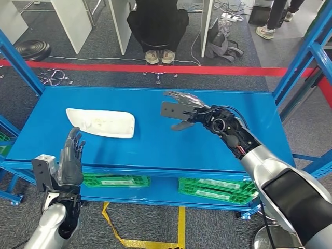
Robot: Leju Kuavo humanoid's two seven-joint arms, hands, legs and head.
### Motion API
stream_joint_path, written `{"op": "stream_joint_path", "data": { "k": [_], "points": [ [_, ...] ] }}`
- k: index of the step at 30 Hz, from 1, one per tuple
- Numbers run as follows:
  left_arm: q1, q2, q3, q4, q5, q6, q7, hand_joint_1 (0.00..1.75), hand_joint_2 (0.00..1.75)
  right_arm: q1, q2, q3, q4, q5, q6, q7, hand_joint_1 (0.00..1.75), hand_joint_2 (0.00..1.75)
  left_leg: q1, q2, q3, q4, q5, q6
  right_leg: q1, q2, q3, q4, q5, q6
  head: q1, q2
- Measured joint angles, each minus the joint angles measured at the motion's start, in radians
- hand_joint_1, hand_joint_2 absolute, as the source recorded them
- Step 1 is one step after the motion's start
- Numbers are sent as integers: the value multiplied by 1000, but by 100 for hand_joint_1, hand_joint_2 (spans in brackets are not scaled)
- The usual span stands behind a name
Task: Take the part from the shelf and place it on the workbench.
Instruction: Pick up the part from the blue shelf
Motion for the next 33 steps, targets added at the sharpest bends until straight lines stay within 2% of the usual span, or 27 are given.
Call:
{"op": "stream_joint_path", "data": {
  "k": [3, 10, 17, 33],
  "points": [
    [-1, 0, 0, 0, 5, -10, -12, 0, 0, -16, 13, 33, 57, 42, -1, -48, 0, 175, 0, 0, 0, 0, 0, 0, 0, 0, 0, 0, 0, 0, 0, 0],
    [-13, -5, 0, 3, 21, -16, -27, 0, 0, -37, 60, 111, 165, 100, 0, -102, 0, 175, 0, 0, 0, 0, 0, 0, 0, 0, 0, 0, 0, 0, -1, 0],
    [-39, -14, 0, 20, 41, -27, -48, 0, 0, -46, 117, 165, 229, 110, -8, -170, 0, 175, 0, 0, 1, 0, 0, 0, 0, 0, 0, 0, 0, 0, 0, 0],
    [-59, -29, 0, 60, 53, -17, -70, 0, 0, -65, 218, 231, 265, 103, -10, -209, 0, 175, 0, 1, 1, 0, 0, 0, 0, 1, 0, 0, 0, 0, 0, 0]
  ]
}}
